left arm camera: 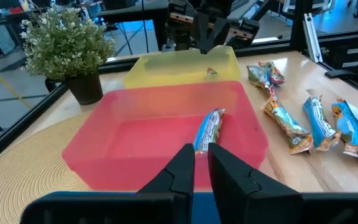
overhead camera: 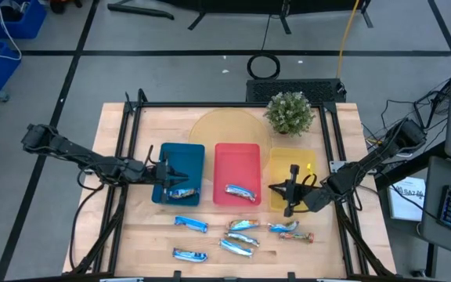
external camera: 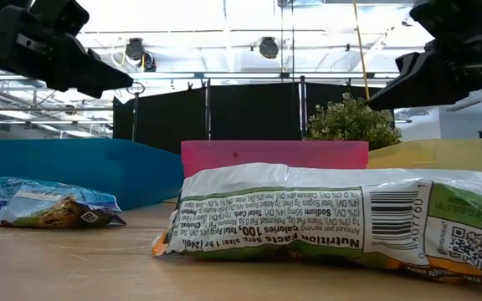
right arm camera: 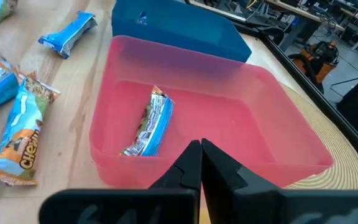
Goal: Pick and place Granola Bars by type
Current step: Put the blue granola bar into the blue bin
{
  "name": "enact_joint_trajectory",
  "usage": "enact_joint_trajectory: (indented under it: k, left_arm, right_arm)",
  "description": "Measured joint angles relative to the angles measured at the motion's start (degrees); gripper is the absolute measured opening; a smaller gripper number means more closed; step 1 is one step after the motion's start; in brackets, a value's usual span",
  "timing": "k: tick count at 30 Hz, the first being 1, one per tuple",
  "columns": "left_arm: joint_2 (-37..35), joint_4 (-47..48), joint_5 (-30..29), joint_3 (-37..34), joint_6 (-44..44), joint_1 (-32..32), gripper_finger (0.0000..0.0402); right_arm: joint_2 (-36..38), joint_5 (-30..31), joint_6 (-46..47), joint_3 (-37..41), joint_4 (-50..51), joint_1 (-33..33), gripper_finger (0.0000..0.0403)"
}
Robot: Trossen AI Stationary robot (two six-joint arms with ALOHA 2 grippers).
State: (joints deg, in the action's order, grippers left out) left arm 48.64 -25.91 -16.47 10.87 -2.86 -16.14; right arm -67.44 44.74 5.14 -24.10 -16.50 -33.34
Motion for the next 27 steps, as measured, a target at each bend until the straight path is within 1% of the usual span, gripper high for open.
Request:
enact_joint_trajectory:
  k: [8,15,20,24,25,27]
  left_arm:
    - [0.00,0.51,-0.04,0.02,-1.05,0.00,0.0050]
    - [0.00,0.86,-0.05,0.02,-0.98,0.00,0.0035]
    - [0.00,0.81,-0.06,0.02,-0.95,0.00,0.0023]
    - [0.00,0.86,-0.06,0.02,-0.79,0.00,0.0012]
    - [0.00,1.14,0.22,0.02,0.33,-0.02,0.0009]
    - [0.04,2.63,3.01,0.04,2.47,-0.06,0.0005]
  right_arm:
    - [0.02,-0.01,-5.44,0.00,-6.37,0.00,0.0000]
    - [0.01,-1.24,-7.17,0.00,-8.52,-0.34,0.0000]
    - [0.02,3.21,-11.65,-2.19,-10.00,-2.86,0.0000]
    - [0.04,3.32,-13.84,-3.88,-9.97,-4.22,0.0000]
    - [0.04,3.44,-13.80,-3.91,-9.94,-4.32,0.0000]
    - [0.03,4.89,-13.11,-3.91,-9.59,-4.28,0.0000]
